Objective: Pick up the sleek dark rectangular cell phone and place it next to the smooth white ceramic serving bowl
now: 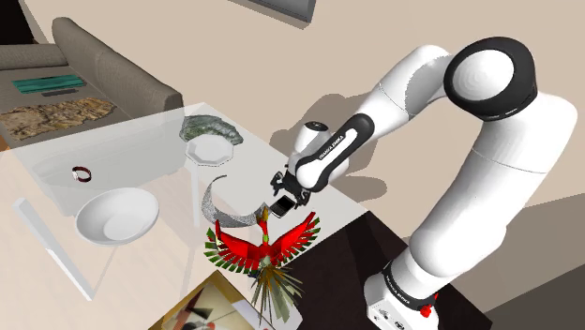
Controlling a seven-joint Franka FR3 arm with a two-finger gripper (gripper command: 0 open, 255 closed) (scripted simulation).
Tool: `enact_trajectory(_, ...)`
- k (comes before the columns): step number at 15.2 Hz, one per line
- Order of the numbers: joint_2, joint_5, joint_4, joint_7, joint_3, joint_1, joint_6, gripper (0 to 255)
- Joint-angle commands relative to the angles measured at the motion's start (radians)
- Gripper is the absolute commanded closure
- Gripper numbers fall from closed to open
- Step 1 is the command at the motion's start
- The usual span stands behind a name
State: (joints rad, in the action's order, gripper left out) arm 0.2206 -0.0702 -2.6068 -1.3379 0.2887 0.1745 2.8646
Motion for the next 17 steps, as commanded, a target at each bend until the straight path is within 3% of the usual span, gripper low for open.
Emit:
enact_trajectory(1,0.038,-0.029,0.009,-0.021,-0.022,-0.014,0.029,0)
enact_trajectory(3,0.083,-0.059,0.020,-0.043,-0.049,-0.036,0.062,0)
enact_trajectory(11,0.082,-0.057,0.020,-0.042,-0.050,-0.037,0.062,0)
enact_trajectory(12,0.082,-0.057,0.020,-0.042,-0.050,-0.037,0.062,255)
enact_trajectory(17,0.083,-0.057,0.019,-0.043,-0.050,-0.038,0.063,255)
